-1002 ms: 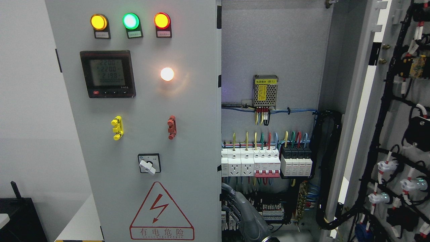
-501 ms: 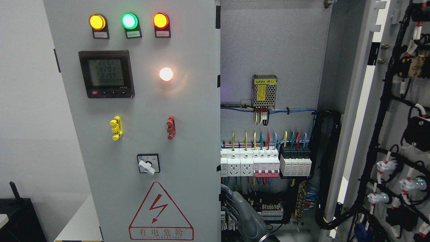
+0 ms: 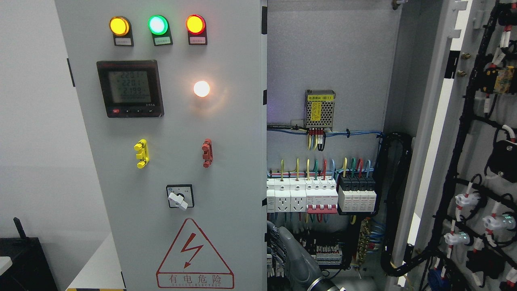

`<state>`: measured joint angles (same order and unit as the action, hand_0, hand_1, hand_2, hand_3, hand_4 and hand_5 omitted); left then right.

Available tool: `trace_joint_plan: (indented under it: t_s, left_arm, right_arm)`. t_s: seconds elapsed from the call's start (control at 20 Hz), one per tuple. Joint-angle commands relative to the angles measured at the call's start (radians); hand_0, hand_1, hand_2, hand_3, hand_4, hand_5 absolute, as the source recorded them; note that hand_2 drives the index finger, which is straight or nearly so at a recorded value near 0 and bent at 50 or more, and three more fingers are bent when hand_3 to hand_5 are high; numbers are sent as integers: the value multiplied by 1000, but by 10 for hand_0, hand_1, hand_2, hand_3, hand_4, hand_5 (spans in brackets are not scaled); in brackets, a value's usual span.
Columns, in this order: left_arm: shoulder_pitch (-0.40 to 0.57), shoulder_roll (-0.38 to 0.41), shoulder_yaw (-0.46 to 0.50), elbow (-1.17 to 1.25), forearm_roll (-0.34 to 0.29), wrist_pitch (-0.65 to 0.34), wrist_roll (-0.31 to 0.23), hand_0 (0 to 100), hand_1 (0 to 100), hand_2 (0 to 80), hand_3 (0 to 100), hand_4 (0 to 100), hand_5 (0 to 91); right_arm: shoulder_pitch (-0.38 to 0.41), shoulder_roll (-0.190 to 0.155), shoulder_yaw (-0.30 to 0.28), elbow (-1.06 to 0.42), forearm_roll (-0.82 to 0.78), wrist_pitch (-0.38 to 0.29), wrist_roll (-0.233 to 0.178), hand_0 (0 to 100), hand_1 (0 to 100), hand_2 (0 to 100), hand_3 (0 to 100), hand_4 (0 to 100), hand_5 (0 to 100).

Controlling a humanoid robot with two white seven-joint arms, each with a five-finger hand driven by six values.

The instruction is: Open door with both hands

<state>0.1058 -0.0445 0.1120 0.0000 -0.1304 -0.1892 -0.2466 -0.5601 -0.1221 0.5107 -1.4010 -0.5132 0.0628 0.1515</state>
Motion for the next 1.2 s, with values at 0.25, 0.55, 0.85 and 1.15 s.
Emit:
trace_joint_plan:
  t_s: [0.25,0.55,0.85,1.15]
  left_arm:
    - [0,0,0,-14,0,1,0,0,0,0,0,31,0]
    - [0,0,0,-14,0,1,0,0,0,0,0,31,0]
    - [0,0,0,-14,0,1,0,0,0,0,0,31,0]
    - [0,0,0,-14,0,1,0,0,0,0,0,31,0]
  right_arm:
    - [-12,-16,-8,31,-11,-1,26,107,0,0,0,0,0]
    - [-21,-19,-9,51,-13,-1,37,107,0,0,0,0,0]
    - [-34,-19,-11,63,-15,-3,57,107,0,0,0,0,0]
    - [-40,-28,-11,77,-15,-3,60,107,0,0,0,0,0]
